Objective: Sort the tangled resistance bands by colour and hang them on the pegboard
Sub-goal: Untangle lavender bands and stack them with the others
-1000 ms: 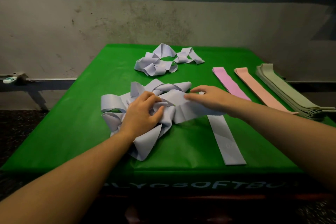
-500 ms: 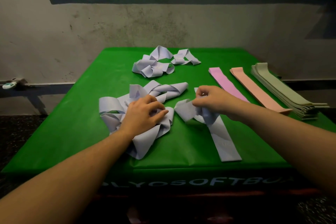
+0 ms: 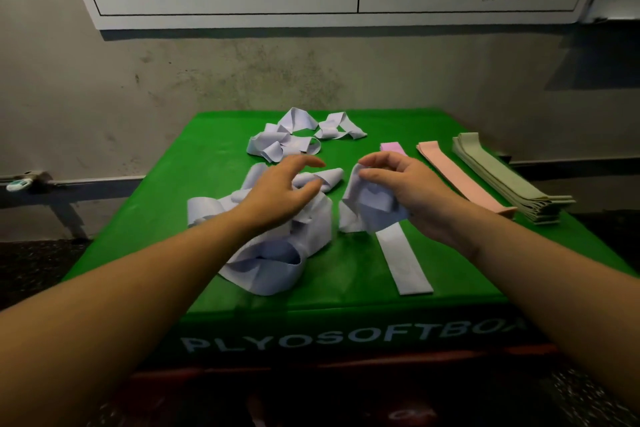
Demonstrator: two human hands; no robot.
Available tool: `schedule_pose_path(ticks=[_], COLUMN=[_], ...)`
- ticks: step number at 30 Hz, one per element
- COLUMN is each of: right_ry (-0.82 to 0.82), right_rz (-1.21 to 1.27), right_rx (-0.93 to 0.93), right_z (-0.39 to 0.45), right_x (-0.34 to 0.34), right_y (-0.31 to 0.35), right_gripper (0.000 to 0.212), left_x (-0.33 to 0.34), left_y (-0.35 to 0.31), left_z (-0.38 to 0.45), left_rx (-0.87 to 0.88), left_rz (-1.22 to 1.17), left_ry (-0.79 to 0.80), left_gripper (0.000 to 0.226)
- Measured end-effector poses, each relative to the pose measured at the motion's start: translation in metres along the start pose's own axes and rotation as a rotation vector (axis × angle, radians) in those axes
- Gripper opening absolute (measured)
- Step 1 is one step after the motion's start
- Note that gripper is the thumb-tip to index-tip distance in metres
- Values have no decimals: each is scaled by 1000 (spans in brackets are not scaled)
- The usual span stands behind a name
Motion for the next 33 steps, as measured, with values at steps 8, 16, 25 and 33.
schedule_pose_path(ticks=[8,16,25,33], right_ry=[17,-41,-61,26], right_rz=[221,291,181,-119], right_rx=[-49,-57,-80,-149], right_z=[-34,-65,-92,-117], right_x=[11,13,10,6], right_y=[25,33,39,56], right_gripper=[12,13,14,19], left_x=[5,-1,3,-14], left_y=[-75,-88,-105,-121], left_z=[-40,-68,-94,-101], left_rx=[-30,-197,-228,-161], left_rz=[-682,-770,-898,-786], left_ry=[1,-178,-140,-107], left_gripper=[25,17,15,19])
Point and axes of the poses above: each hand's wrist, its own z-axis towards the middle knuckle, its own x-axis out of the palm, y = z × x, the point moved 7 cm from there along z, towards the middle knuckle
